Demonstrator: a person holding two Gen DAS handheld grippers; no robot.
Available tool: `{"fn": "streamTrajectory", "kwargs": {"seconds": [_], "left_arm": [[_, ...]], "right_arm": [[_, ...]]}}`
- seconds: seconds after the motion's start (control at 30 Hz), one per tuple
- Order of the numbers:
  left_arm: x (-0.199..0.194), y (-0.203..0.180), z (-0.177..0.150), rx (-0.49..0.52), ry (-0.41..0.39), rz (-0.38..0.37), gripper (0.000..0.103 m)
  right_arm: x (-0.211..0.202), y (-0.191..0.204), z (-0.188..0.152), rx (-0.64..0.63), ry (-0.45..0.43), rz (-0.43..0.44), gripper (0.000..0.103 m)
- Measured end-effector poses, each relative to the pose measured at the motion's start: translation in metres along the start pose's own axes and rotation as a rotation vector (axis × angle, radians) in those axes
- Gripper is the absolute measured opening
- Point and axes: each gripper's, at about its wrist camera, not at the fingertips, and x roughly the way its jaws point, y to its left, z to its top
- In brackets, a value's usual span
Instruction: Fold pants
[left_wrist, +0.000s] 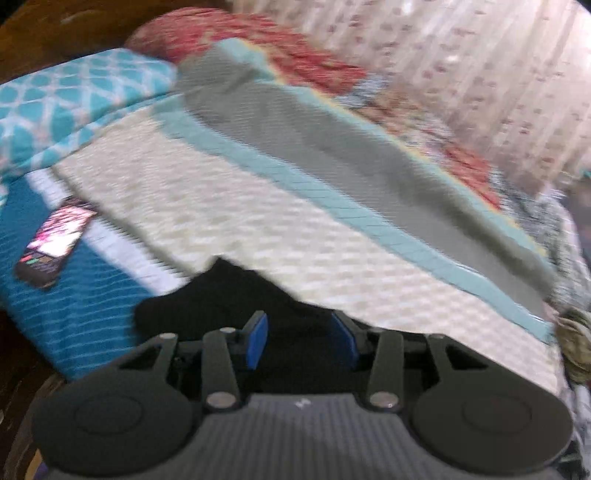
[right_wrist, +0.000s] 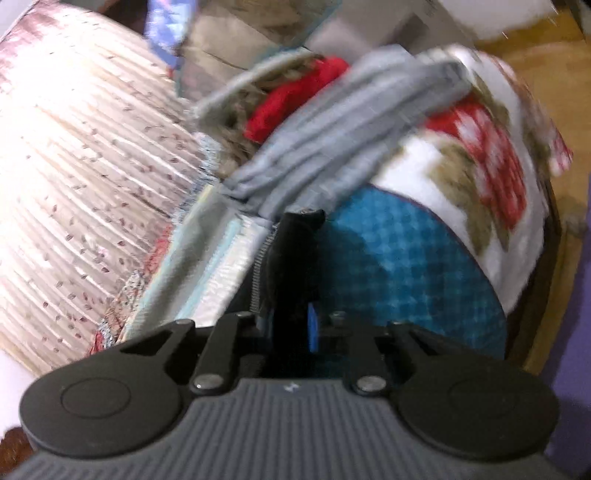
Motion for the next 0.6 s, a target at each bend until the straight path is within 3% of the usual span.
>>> {"fn": "streamTrajectory", "kwargs": {"seconds": [0.13, 0.27, 0.43, 0.5, 0.6], "left_arm": [[0.016, -0.023, -0.008, 0.023, 0.055, -0.168, 0.045], [0.049, -0.046, -0.022, 0.042, 0.179, -0.332, 0.049], [0.088, -0.072, -0.048, 0.111, 0.286, -0.424, 0.056], [0.105, -0.076, -0.061, 0.109, 0.329, -0.445, 0.062], [0.128, -0.071, -0.078, 0.098, 0.393, -0.424, 0.063]], "right_arm": [[-0.005, 0.058, 0.006, -0.142, 0.007, 0.109, 0.02], [0.008, 0.128, -0.016, -0.306, 0.093, 0.25, 0.02], [0.041, 0.202, -0.089, -0.466, 0.338, 0.409, 0.018], [0.056, 0.222, -0.13, -0.526, 0.457, 0.442, 0.018], [0.078, 0.241, -0.192, -0.635, 0.628, 0.442, 0.017]]}}
